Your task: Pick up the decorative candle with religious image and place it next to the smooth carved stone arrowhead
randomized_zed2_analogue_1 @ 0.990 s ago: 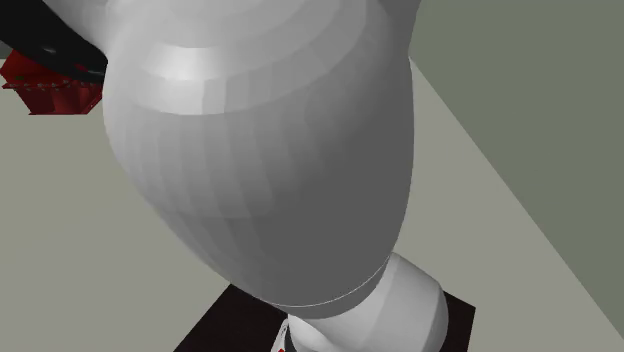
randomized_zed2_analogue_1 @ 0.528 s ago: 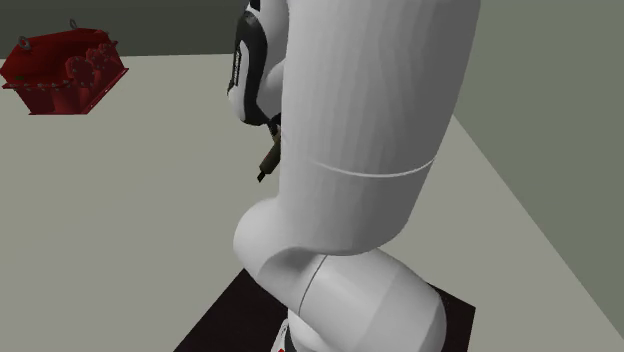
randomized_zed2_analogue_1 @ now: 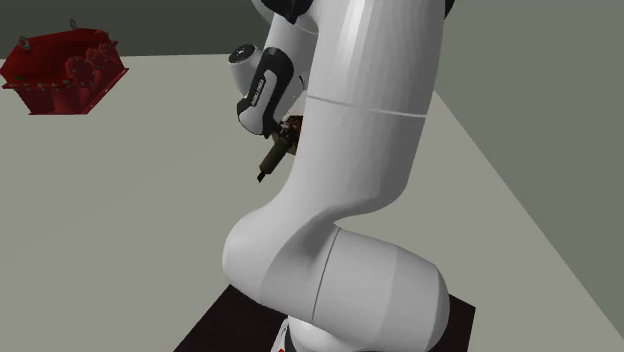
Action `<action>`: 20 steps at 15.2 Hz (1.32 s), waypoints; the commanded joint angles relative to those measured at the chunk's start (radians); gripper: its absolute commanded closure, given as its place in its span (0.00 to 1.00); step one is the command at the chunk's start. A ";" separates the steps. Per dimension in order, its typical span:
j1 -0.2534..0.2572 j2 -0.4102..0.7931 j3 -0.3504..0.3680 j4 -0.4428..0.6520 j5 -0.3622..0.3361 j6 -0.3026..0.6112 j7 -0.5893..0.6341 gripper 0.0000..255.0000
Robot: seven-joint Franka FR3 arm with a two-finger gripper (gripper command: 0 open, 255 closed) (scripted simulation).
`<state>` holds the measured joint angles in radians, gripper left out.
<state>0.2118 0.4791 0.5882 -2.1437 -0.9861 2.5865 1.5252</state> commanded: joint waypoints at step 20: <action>0.055 0.109 -0.074 0.067 -0.107 0.024 0.071 1.00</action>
<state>0.2666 0.5877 0.5143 -2.0769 -1.0925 2.6104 1.5960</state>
